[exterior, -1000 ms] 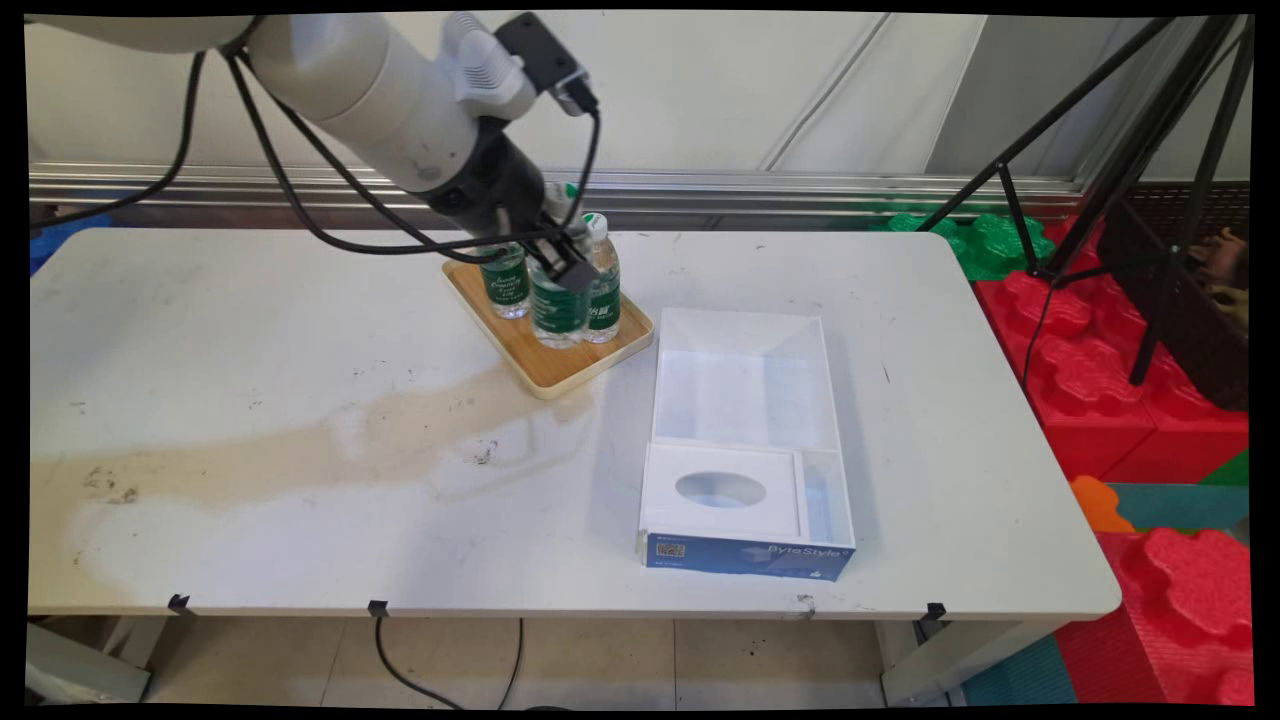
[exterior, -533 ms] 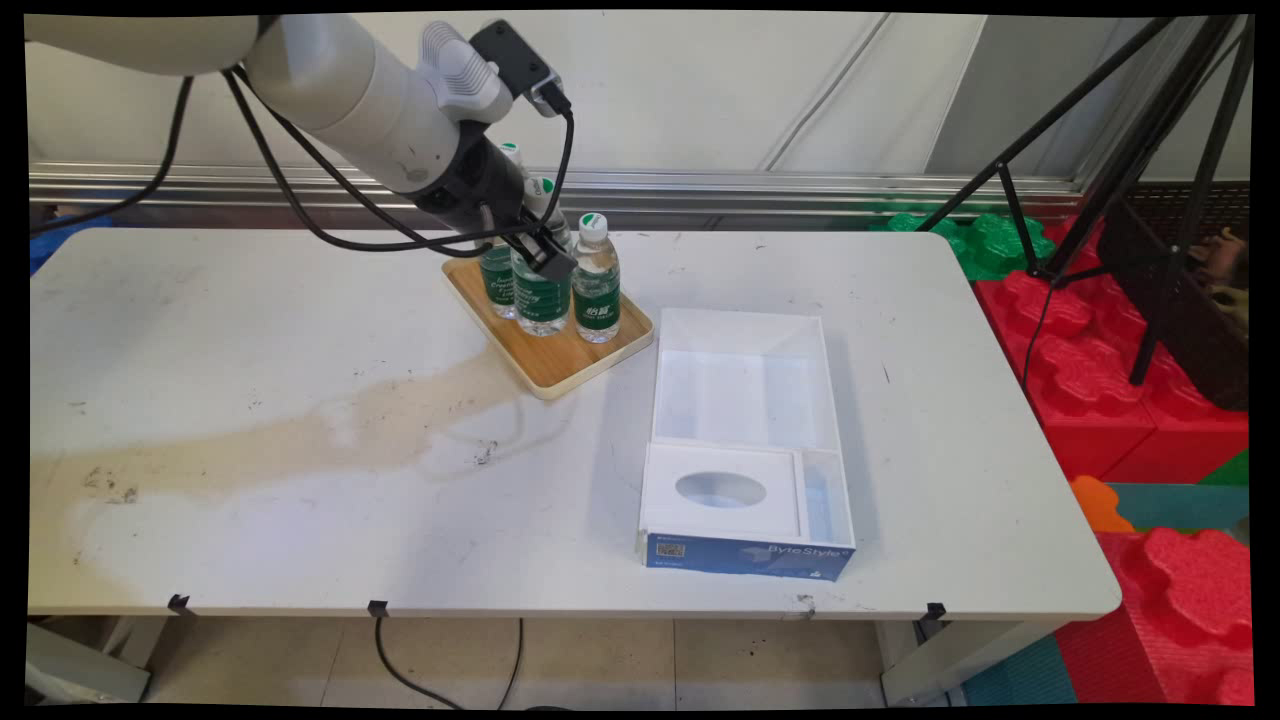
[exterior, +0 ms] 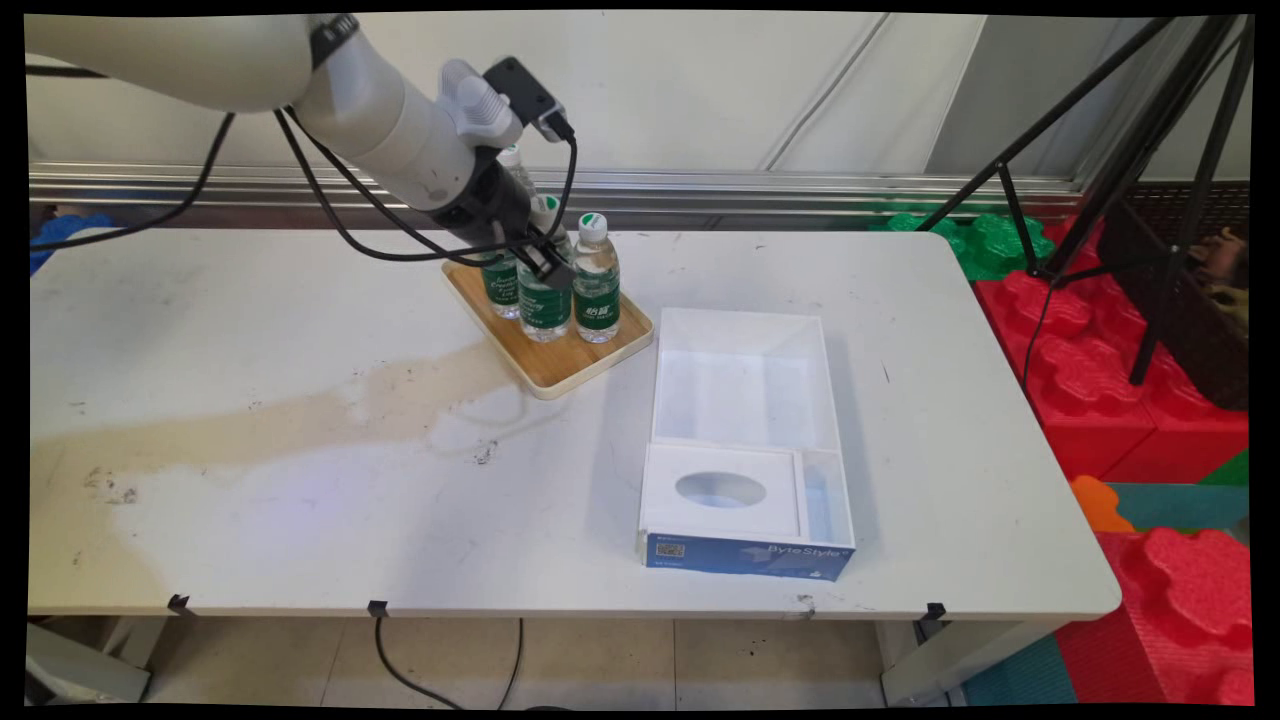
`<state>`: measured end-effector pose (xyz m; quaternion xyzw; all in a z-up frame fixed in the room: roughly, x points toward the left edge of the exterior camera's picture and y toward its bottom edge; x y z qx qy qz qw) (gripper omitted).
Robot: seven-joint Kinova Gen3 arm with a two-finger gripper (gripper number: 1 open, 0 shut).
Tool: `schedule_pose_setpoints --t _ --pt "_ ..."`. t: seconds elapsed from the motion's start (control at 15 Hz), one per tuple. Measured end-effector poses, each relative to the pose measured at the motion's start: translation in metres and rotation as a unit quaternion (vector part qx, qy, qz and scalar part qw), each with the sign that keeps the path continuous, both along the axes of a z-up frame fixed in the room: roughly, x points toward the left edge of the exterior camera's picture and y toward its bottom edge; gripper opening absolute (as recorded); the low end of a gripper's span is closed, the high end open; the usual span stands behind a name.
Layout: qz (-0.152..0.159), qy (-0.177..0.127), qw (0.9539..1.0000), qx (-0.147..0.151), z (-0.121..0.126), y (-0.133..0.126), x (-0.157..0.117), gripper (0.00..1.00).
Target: Place the picked object on the tray
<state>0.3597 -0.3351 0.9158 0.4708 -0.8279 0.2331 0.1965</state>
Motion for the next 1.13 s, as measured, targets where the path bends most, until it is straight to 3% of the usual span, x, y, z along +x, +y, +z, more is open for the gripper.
schedule_pose_setpoints --t 0.87,0.93,1.13 --pt "-0.012 0.004 0.9998 0.017 -0.048 -0.026 0.011 0.0" --pt "-0.012 0.005 0.9998 0.017 -0.049 -0.026 0.011 1.0" --pt "-0.012 0.005 0.9998 0.017 -0.05 -0.024 0.014 1.0"
